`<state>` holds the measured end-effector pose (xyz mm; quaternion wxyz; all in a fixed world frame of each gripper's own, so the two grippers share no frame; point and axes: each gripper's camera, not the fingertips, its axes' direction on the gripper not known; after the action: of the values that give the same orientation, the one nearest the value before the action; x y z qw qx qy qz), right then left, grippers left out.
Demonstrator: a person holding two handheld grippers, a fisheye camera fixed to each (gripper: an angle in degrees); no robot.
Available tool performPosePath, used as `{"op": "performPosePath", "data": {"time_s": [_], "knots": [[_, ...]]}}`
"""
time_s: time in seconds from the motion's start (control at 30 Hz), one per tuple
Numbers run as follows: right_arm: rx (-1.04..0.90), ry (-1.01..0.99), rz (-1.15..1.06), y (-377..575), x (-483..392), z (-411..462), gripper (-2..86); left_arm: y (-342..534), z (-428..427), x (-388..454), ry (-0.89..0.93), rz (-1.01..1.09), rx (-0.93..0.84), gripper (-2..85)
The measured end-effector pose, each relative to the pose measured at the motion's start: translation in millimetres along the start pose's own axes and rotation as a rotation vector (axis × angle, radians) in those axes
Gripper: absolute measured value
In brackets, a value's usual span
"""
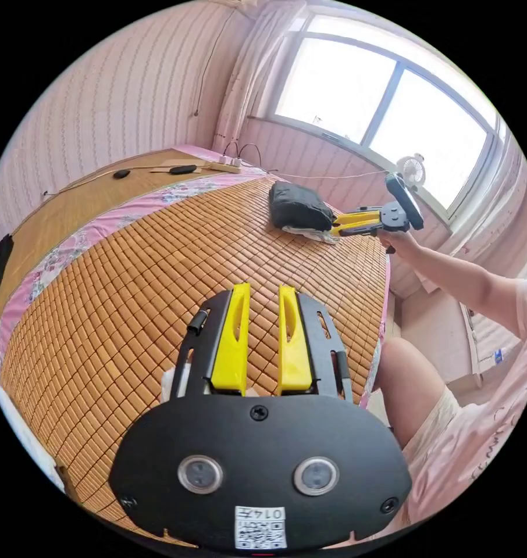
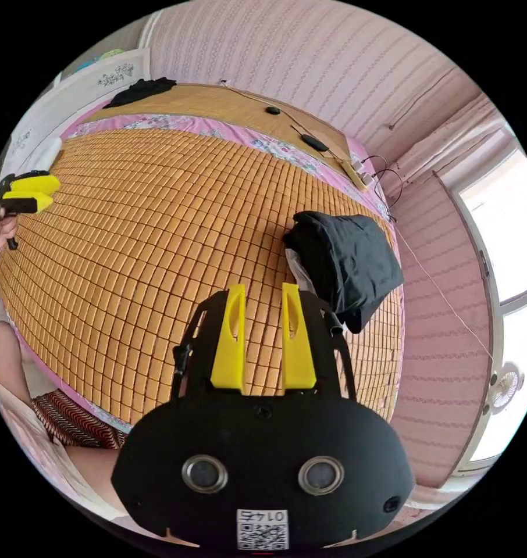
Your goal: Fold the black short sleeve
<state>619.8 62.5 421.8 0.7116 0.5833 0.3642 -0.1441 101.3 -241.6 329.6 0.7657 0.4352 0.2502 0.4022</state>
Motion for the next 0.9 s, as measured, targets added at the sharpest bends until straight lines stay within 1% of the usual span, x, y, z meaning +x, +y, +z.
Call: {"op": "performPosePath", "data": {"time_s": [0.03, 0.1, 0.23, 0.33, 0.4, 0.47, 0.53, 0.6, 0.67, 0.7, 0.73, 0.77, 0.83, 0.9], "knots": [[0.003, 0.017, 0.016, -2.3, 11.4, 0.6, 9.9, -21.9, 39.8, 21.3, 0.027, 0.009, -0.028, 8.1], [0.007, 0.068, 0.064, -15.2, 50.1, 7.6, 10.7, -53.6, 91.9, 51.4, 0.043, 0.027, -0.055, 8.1], [-0.032, 0.009, 0.055, -48.0, 84.0, 26.3, 12.0, -126.5, 188.7, 100.1, 0.036, 0.054, -0.086, 8.5], [0.006, -0.012, 0.034, -74.1, 97.8, 29.3, 11.3, -173.7, 246.1, 119.2, 0.03, 0.084, -0.052, 9.8], [-0.008, -0.017, 0.027, -86.0, 109.2, 37.4, 9.5, -197.7, 282.5, 124.4, 0.011, 0.078, -0.042, 11.2], [-0.049, -0.032, 0.022, -87.3, 120.2, 46.1, 8.6, -220.3, 322.4, 127.7, -0.017, 0.066, -0.084, 12.6], [-0.062, -0.089, 0.022, -83.1, 134.2, 45.6, 6.2, -244.7, 365.4, 132.2, -0.056, 0.041, -0.129, 13.4], [-0.036, -0.116, 0.017, -72.3, 153.3, 31.3, 0.8, -259.0, 384.3, 137.4, -0.06, 0.027, -0.118, 12.3], [-0.008, -0.124, 0.015, -64.1, 167.3, 16.3, -0.1, -272.7, 399.9, 144.3, -0.059, 0.021, -0.146, 8.4], [0.009, -0.148, 0.026, -59.6, 177.5, 4.6, -0.3, -280.9, 407.8, 148.8, -0.079, 0.011, -0.183, 4.3], [0.023, -0.163, 0.033, -57.3, 182.6, -2.2, -0.3, -286.9, 411.0, 151.9, -0.148, -0.014, -0.216, 1.8], [0.05, -0.189, 0.05, -53.6, 192.5, -16.4, -0.3, -289.5, 410.2, 153.4, -0.17, -0.023, -0.223, 1.3], [0.106, -0.223, 0.083, -50.1, 207.2, -42.8, -0.3, -296.7, 386.3, 162.1, -0.175, 0.007, -0.17, 0.0], [0.192, -0.268, 0.139, -51.3, 227.7, -89.0, -0.3, -303.1, 354.6, 164.6, -0.167, 0.027, -0.124, -0.4]]}}
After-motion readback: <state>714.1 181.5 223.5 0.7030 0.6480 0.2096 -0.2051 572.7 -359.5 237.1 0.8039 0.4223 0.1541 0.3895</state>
